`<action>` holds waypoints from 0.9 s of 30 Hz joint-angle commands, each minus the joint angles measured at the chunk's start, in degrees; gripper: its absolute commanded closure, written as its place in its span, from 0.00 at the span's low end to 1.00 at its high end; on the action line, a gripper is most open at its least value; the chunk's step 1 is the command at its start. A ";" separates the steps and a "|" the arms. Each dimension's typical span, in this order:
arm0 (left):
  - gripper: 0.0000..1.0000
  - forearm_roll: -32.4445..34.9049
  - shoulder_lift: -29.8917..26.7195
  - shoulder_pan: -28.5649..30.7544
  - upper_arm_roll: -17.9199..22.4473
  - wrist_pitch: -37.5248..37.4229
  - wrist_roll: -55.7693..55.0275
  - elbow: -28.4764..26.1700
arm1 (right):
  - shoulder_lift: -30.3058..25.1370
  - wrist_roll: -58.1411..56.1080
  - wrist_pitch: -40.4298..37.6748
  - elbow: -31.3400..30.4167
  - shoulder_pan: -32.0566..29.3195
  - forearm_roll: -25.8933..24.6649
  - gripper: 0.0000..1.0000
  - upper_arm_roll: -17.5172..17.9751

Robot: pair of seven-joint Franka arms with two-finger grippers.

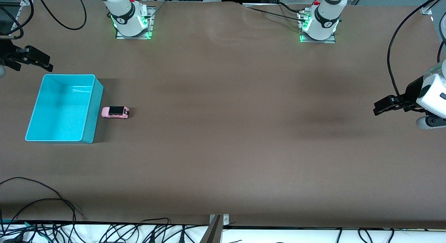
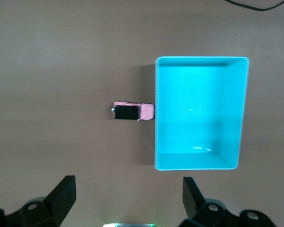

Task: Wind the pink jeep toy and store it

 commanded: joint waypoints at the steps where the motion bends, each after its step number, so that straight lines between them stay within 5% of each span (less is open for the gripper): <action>1: 0.00 -1.60 -0.66 0.53 -0.14 -2.78 1.80 1.18 | -0.08 0.05 -1.10 1.17 0.18 0.48 0.00 -0.17; 16: 0.00 -1.60 -6.01 -1.40 1.17 -2.69 1.71 -4.88 | 0.18 1.54 -1.45 0.91 0.18 0.48 0.00 -0.17; 27: 0.00 -6.26 -11.11 -11.24 12.41 -2.43 1.80 -11.12 | 2.90 21.48 -1.54 -1.29 1.32 0.57 0.00 0.00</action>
